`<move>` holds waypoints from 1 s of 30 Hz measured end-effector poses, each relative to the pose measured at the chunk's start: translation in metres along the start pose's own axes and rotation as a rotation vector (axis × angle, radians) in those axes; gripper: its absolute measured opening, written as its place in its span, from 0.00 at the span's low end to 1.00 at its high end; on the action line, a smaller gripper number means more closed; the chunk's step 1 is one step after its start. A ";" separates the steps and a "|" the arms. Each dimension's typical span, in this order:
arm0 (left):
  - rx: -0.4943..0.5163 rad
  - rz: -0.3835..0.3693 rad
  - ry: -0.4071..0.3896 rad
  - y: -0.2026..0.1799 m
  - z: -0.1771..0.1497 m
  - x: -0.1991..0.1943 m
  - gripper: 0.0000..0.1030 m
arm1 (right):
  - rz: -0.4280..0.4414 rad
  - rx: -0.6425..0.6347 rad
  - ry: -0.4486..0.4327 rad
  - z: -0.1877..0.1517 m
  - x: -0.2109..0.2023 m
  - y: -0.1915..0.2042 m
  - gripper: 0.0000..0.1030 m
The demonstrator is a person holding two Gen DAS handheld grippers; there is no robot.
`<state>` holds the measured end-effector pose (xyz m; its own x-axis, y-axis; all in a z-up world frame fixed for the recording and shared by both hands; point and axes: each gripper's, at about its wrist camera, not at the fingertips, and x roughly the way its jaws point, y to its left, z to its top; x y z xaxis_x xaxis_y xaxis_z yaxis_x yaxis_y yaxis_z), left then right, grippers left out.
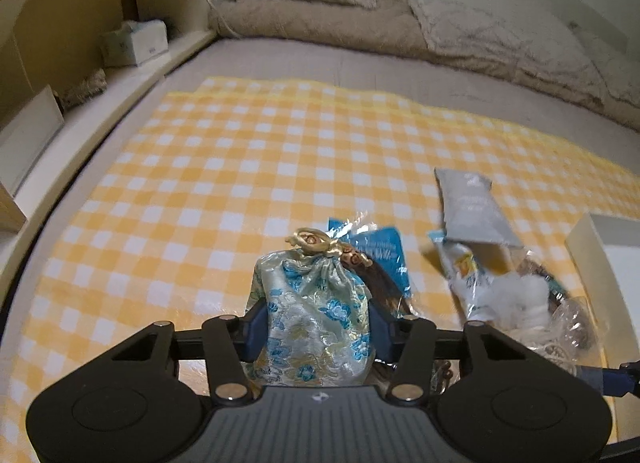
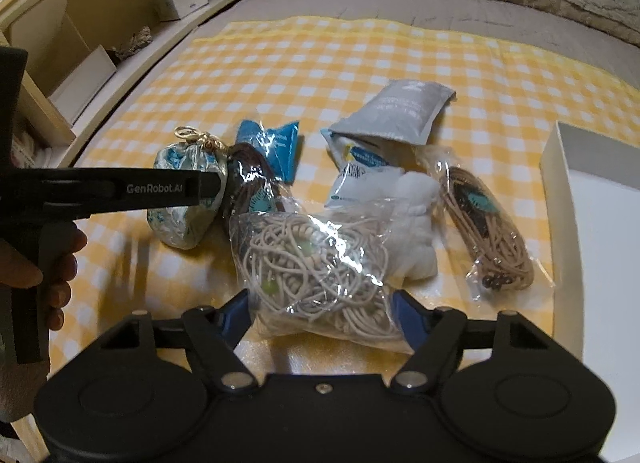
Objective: Organize soft objects
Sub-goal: 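Grasp the blue floral pouch with left gripper while right grasps the beige cord bag, then carry both bags into the white box and open both grippers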
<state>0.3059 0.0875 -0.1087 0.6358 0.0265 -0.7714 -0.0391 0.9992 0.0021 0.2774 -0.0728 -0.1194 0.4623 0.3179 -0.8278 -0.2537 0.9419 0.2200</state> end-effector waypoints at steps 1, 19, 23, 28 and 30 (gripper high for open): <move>-0.003 -0.002 -0.018 0.000 0.001 -0.006 0.50 | 0.004 -0.001 -0.014 0.001 -0.005 0.000 0.72; -0.052 -0.160 -0.260 -0.052 0.008 -0.113 0.47 | -0.049 0.066 -0.307 0.005 -0.119 -0.049 0.72; -0.010 -0.222 -0.259 -0.085 0.004 -0.123 0.47 | -0.086 0.104 -0.344 -0.002 -0.142 -0.074 0.72; 0.052 -0.296 -0.235 -0.128 -0.004 -0.126 0.46 | -0.154 0.160 -0.347 -0.017 -0.161 -0.114 0.72; 0.077 -0.325 -0.227 -0.145 -0.007 -0.127 0.46 | -0.179 0.178 -0.342 -0.023 -0.167 -0.128 0.72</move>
<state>0.2253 -0.0606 -0.0155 0.7600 -0.2939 -0.5797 0.2442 0.9557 -0.1644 0.2127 -0.2492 -0.0212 0.7483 0.1370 -0.6490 -0.0073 0.9801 0.1984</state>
